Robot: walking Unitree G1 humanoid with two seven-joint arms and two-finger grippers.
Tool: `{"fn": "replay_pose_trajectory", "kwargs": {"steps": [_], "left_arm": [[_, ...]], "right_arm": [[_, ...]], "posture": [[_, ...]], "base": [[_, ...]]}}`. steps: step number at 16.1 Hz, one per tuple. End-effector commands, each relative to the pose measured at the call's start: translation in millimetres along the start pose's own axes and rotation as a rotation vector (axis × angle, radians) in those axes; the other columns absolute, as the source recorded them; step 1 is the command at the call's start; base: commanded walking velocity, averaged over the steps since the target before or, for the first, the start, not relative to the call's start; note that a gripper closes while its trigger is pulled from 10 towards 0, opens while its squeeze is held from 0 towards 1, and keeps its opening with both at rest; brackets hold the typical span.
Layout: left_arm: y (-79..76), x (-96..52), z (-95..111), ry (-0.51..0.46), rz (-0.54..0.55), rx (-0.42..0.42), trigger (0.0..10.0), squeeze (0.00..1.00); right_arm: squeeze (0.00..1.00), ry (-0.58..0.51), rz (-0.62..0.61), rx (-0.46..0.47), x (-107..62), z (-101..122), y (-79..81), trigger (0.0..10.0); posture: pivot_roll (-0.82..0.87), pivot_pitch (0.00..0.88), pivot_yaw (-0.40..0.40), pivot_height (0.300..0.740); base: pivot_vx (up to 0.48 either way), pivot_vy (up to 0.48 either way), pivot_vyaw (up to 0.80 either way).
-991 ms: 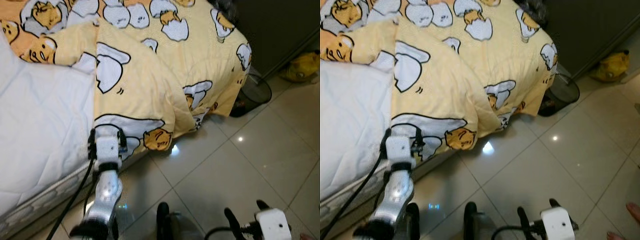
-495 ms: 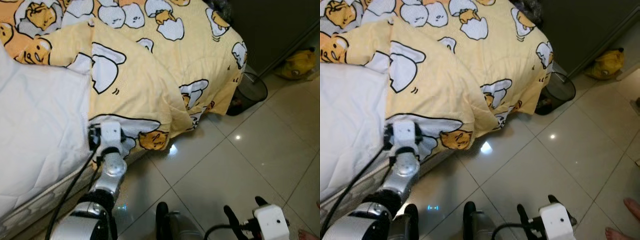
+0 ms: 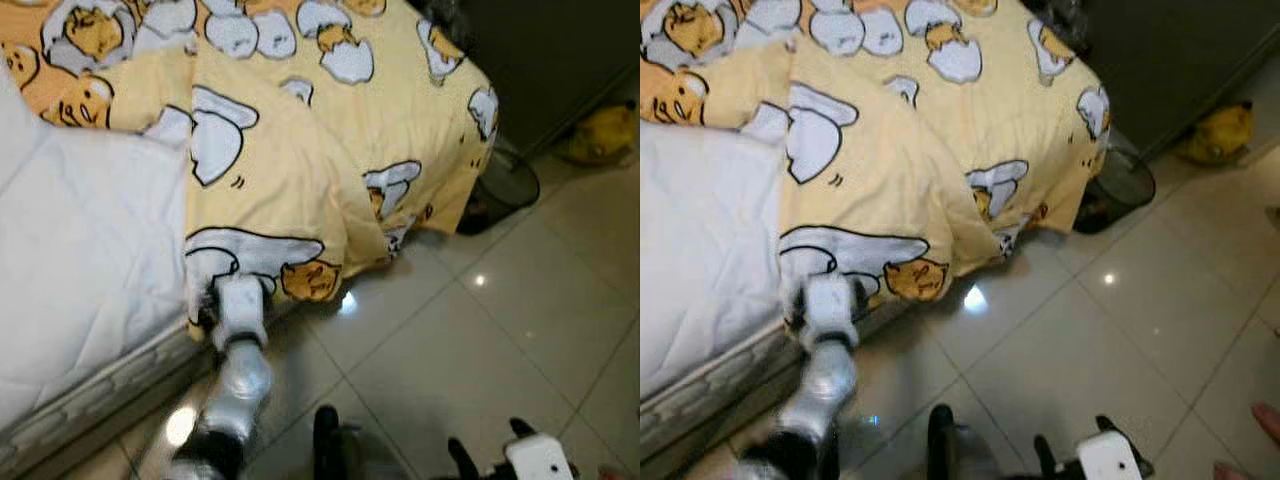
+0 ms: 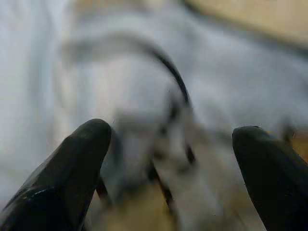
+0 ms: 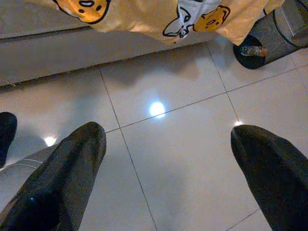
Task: Clean up the room
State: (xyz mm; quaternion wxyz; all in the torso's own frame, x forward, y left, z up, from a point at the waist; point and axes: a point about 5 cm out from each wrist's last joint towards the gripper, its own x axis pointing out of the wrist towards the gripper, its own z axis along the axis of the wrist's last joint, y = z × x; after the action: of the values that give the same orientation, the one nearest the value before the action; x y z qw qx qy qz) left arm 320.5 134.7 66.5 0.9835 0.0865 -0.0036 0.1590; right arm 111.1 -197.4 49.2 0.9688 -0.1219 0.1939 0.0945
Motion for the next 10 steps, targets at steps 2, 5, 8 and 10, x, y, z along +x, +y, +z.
{"fn": "replay_pose_trajectory", "kwargs": {"steps": [2, 5, 8, 10], "left_arm": [[11.4, 9.5, -8, 0.069, 0.06, 0.036, 10.0, 0.0], [27.9, 29.1, 8, 0.042, 0.144, 0.04, 10.0, 0.0], [31.5, 28.9, -5, 0.128, 0.154, 0.089, 10.0, 0.0], [28.0, 25.4, -14, 0.197, 0.12, 0.067, 10.0, 0.0]], "right_arm": [[0.0, 0.022, 0.002, -0.017, -0.9, -4, -4.7, 10.0], [0.0, -0.012, 0.01, -0.03, 0.0, 3, -5.8, 10.0], [0.0, 0.001, 0.014, -0.027, -0.2, -1, -3.8, 10.0], [0.0, 0.003, 0.016, -0.026, 0.8, -1, -3.0, 10.0]], "posture": [[-0.16, 0.363, -0.216, 0.74], [-0.17, 0.358, -0.215, 0.74], [-0.17, 0.358, -0.213, 0.74], [-0.17, 0.356, -0.213, 0.74]], "base": [[0.0, 0.0, 0.0], [0.0, 0.0, 0.0], [0.0, 0.0, 0.0], [0.0, 0.0, 0.0]]}}
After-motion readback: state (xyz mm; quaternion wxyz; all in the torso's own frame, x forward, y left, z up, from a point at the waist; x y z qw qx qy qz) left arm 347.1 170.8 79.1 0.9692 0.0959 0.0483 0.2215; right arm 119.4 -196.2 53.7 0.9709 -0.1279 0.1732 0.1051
